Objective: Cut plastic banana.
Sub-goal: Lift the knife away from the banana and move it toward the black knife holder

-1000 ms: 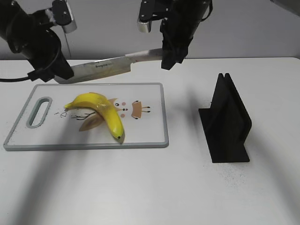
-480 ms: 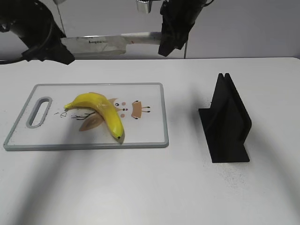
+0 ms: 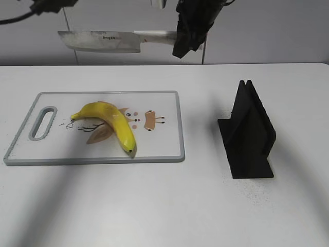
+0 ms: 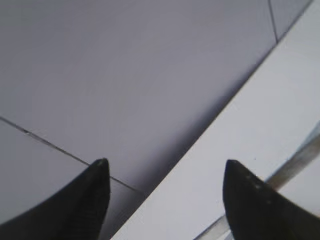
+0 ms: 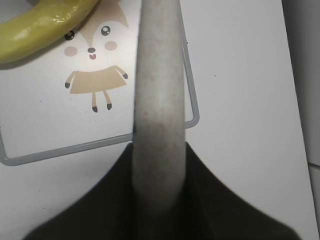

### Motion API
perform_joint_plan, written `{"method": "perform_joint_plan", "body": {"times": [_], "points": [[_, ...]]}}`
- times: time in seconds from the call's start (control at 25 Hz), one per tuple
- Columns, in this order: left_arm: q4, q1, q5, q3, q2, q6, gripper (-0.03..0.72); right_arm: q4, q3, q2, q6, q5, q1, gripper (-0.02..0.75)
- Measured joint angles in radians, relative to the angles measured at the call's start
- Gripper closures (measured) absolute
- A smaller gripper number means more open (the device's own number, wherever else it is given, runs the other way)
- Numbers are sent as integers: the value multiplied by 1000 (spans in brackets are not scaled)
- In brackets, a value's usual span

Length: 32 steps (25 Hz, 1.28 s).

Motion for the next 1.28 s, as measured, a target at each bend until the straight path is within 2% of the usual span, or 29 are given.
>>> {"method": "perform_joint_plan", "body": {"times": [0.2,0.48,0.6,0.84,0.92,1.08,1.28], "points": [[-9,14,-21,0,-54,-181,18,-2,0,-13,132,0,-1,575],[4,120,157,0,-100,-537,46,-74,9,-119,480,1,-1,575],[94,161,302,0,-114,-673,65,-78,64,-180,596,1,-2,575],[376,163,663,0,-126,-997,94,-66,314,-340,730,0,-2,575],[428,163,777,0,-128,-1056,95,-71,391,-400,782,0,-2,575],[467,164,817,20,-146,-1102,95,-77,530,-513,860,0,-2,575],[468,164,819,157,-284,-1116,96,-79,721,-680,924,-30,-2,575]]}}
